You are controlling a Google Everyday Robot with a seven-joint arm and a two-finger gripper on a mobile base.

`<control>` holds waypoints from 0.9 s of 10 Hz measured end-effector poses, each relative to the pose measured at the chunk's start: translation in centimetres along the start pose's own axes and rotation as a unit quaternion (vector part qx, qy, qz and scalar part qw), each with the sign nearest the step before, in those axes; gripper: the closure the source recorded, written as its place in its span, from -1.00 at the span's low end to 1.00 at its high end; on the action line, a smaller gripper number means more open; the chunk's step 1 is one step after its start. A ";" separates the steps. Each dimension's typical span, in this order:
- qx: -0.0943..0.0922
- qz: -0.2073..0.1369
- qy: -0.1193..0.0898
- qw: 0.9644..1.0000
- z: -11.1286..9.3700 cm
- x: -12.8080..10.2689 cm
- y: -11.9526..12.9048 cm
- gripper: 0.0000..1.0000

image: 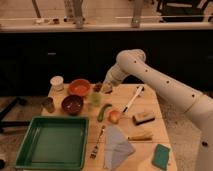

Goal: Place grapes in metal cup

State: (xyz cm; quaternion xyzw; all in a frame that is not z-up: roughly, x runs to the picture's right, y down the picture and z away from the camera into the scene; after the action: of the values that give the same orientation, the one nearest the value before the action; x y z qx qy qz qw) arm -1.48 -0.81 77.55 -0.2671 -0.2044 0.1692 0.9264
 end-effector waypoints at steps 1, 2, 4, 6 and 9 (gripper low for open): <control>-0.007 -0.020 -0.001 1.000 0.8 -1.9 0.9 1.00; -0.014 -0.042 -0.003 0.999 1.6 -4.0 1.8 1.00; -0.029 -0.089 -0.011 0.996 2.8 -8.3 3.8 1.00; -0.044 -0.129 -0.018 0.991 3.5 -11.0 5.5 1.00; -0.062 -0.148 -0.027 0.987 4.2 -12.2 6.7 1.00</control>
State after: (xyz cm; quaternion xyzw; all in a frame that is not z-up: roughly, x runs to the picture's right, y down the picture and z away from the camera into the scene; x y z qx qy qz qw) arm -15.31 1.20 73.53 -0.2860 -0.2763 0.0239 0.9172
